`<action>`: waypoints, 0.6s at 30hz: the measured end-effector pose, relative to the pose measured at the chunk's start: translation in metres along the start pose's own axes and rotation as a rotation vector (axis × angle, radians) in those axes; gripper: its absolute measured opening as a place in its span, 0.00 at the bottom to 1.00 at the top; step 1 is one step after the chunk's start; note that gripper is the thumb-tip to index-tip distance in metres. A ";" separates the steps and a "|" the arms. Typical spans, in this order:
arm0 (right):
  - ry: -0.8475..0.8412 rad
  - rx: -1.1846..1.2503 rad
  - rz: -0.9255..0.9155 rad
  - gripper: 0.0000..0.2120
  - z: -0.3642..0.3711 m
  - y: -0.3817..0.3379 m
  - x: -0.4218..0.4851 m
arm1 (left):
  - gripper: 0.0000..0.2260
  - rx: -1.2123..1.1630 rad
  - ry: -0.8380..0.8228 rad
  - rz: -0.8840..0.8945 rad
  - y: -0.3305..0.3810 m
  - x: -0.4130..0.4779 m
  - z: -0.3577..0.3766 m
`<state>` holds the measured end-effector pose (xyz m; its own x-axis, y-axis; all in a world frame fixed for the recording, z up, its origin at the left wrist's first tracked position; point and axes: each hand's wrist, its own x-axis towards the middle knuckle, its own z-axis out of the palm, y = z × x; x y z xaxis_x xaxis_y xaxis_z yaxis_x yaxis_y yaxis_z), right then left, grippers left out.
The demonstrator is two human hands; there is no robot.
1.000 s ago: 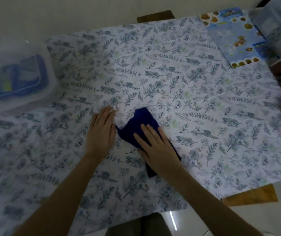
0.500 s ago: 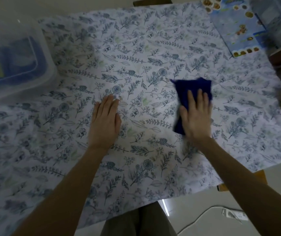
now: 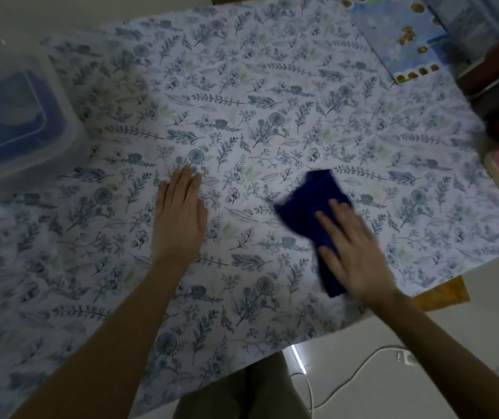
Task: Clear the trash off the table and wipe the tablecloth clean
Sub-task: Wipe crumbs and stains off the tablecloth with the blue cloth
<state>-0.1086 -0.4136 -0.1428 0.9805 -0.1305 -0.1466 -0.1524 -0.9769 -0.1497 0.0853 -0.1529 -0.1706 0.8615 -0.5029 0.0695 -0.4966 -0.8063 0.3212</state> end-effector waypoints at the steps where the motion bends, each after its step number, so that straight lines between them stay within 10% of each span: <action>1: 0.024 0.046 0.135 0.26 -0.004 0.015 0.003 | 0.23 0.007 -0.001 0.002 0.001 0.000 0.000; 7: 0.162 0.094 0.497 0.30 -0.009 0.016 0.080 | 0.23 0.013 0.013 -0.006 -0.001 0.001 0.003; 18: -0.037 -0.046 -0.102 0.26 0.022 -0.106 0.045 | 0.22 -0.016 0.009 -0.010 0.002 0.001 0.002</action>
<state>-0.0506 -0.3127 -0.1549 0.9852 -0.0249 -0.1693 -0.0459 -0.9916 -0.1210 0.0847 -0.1554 -0.1720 0.8675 -0.4917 0.0751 -0.4862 -0.8061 0.3374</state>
